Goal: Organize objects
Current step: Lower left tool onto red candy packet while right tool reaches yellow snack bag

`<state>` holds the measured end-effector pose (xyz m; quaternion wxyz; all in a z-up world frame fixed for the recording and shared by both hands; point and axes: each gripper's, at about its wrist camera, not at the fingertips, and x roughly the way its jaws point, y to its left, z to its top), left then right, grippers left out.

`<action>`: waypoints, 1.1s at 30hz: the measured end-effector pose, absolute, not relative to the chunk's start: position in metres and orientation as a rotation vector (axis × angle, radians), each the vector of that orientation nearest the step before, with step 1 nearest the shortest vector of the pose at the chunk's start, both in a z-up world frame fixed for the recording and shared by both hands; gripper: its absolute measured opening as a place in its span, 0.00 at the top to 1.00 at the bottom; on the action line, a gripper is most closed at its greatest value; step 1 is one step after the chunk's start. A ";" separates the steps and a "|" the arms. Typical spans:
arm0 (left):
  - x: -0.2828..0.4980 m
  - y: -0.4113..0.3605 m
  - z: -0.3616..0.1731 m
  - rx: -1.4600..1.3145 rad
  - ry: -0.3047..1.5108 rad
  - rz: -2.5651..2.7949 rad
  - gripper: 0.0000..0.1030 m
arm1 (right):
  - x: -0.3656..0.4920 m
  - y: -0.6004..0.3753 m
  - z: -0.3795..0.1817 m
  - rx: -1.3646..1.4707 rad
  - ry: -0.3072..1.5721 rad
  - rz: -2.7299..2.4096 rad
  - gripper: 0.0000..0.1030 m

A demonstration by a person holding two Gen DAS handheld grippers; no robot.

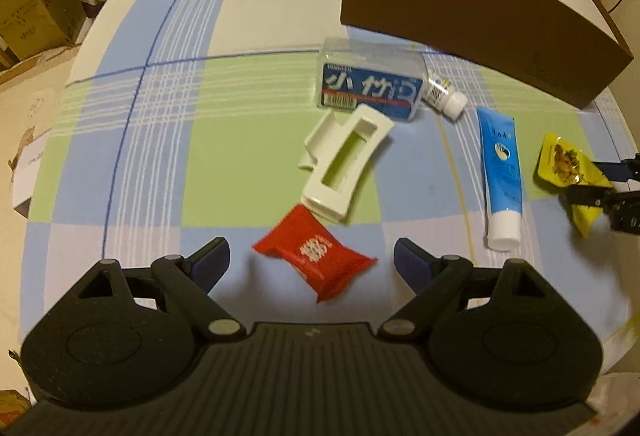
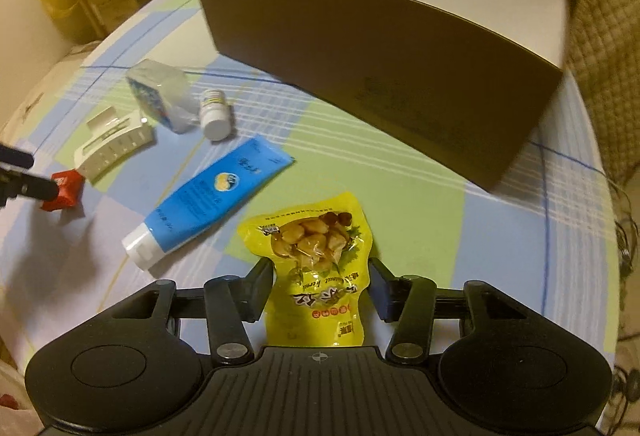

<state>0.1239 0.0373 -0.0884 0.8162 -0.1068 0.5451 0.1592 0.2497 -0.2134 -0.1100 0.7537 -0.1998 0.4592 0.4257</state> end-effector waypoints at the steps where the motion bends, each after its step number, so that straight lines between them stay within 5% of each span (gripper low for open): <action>1: 0.123 0.038 -0.090 -0.230 1.164 0.345 0.16 | 0.250 -0.217 -0.109 -0.428 1.006 0.916 0.54; 13: 0.131 0.049 -0.109 -0.324 1.186 0.406 0.31 | 0.254 -0.245 -0.105 -0.344 1.037 0.824 0.54; 18: 0.131 0.050 -0.115 -0.317 1.206 0.402 0.55 | 0.252 -0.247 -0.106 -0.336 1.043 0.818 0.54; 22: 0.126 0.053 -0.114 -0.300 1.199 0.399 0.65 | 0.251 -0.246 -0.107 -0.336 1.049 0.818 0.54; 33: 0.123 0.056 -0.112 -0.287 1.191 0.387 0.70 | 0.248 -0.240 -0.107 -0.344 1.048 0.831 0.54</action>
